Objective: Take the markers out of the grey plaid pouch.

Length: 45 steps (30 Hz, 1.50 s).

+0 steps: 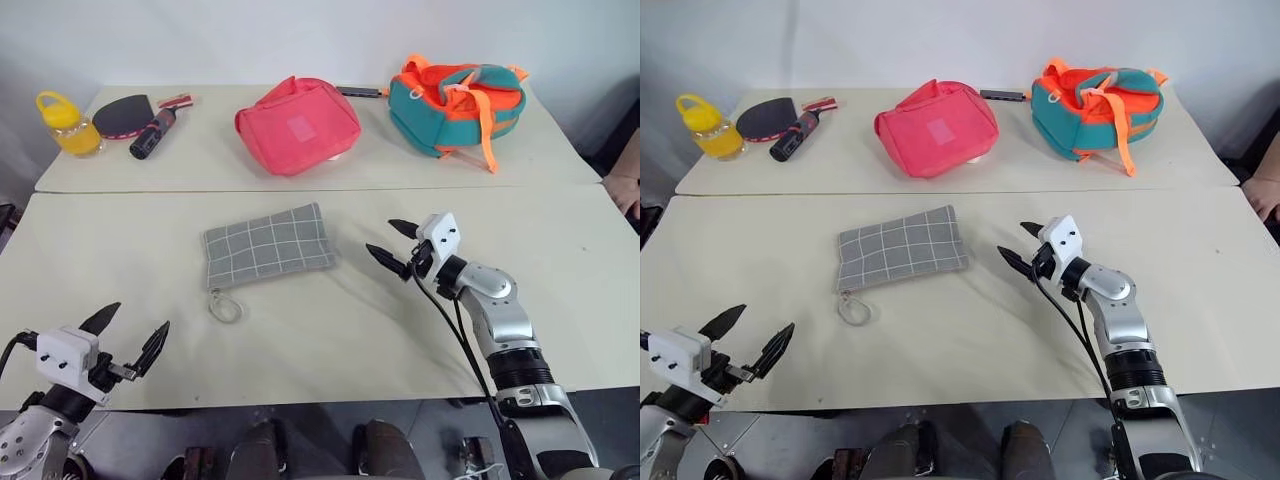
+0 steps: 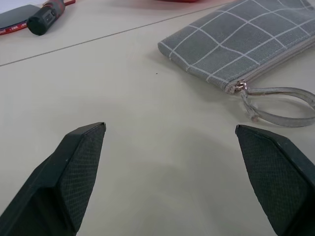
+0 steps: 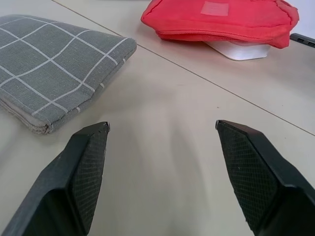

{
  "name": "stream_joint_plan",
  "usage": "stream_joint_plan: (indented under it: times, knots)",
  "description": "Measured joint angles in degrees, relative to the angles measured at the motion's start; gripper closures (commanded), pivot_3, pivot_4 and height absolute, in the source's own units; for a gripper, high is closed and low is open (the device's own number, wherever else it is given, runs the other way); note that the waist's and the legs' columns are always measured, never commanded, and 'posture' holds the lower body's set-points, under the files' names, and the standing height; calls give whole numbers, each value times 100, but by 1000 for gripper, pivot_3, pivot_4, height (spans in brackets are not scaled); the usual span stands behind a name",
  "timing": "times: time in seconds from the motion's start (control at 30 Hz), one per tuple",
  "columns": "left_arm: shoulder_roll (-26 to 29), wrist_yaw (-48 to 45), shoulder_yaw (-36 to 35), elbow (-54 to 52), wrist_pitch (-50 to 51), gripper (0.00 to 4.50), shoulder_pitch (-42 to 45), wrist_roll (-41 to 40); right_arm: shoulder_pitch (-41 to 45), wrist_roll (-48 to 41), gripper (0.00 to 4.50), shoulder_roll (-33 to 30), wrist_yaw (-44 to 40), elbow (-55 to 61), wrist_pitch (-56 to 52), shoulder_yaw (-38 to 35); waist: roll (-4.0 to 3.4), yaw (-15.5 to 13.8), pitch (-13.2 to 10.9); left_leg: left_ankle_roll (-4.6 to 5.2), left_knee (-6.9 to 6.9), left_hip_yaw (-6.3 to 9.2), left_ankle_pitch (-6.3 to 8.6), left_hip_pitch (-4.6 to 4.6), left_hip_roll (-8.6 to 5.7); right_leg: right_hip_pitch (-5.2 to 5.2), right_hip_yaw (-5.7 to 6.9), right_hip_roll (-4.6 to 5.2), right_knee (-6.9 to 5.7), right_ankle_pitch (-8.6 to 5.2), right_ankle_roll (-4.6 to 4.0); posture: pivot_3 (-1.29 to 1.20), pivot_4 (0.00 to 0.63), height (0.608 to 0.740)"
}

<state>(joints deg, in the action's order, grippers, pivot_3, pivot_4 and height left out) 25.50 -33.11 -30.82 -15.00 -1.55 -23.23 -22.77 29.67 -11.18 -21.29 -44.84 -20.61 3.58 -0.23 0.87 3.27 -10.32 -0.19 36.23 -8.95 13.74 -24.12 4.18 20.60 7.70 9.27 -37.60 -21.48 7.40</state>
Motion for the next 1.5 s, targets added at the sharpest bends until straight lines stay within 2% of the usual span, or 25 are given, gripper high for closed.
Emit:
stream_joint_plan:
  times: [0.27,0.37,0.43,0.5,0.67,0.87,1.0,1.2,1.5]
  knots:
    - [34,-167,0,73,-214,10,94,13,10,-2,892,57,40,109,-95,1,0,-2,0,0,0,-13,0,0,6,8,-13,-3,-1,0,0,0,150,740]
    - [70,-275,0,216,-237,0,299,-62,60,-59,1538,337,131,261,-144,23,0,1,0,-1,1,-18,-1,1,15,12,-18,-11,-4,0,-1,0,150,740]
    - [103,-342,1,266,-307,0,454,-66,131,-88,2128,509,191,308,-227,61,1,0,1,-2,2,-21,0,1,15,12,-21,-11,-3,0,-1,0,150,740]
    - [155,-414,4,343,-468,0,590,-57,211,-62,2811,648,254,308,-279,171,1,-4,1,-1,1,-21,0,1,15,12,-22,-11,-3,0,-1,0,150,740]
    - [582,-387,136,1369,-1036,0,1555,495,547,183,4489,1314,514,168,-238,593,1,0,1,-13,3,-32,-6,-2,34,28,-35,-35,-18,2,-6,0,150,740]
    - [1099,-386,693,2558,-1900,0,2362,1369,825,974,4489,1530,958,-452,-119,1164,12,1,7,-24,-6,-64,-1,-8,45,58,-66,-50,-31,2,-6,0,150,740]
    - [1260,-484,1084,3339,-2631,0,2729,1695,821,1341,4489,1417,1145,-689,-100,1347,13,9,8,-29,-12,-98,2,-11,54,85,-97,-60,-34,2,-6,0,150,740]
    - [1711,-760,1571,4105,-3664,0,3162,2015,786,1398,4489,1211,1146,-623,-120,1316,17,12,10,-29,-3,-109,3,-4,59,87,-111,-63,-35,2,-6,0,150,740]
    - [1742,-723,2258,5089,-4751,0,4111,2455,707,1385,4489,1138,1165,-487,-298,1204,17,-11,11,-29,7,-112,3,-2,59,87,-116,-63,-40,2,-6,0,150,740]
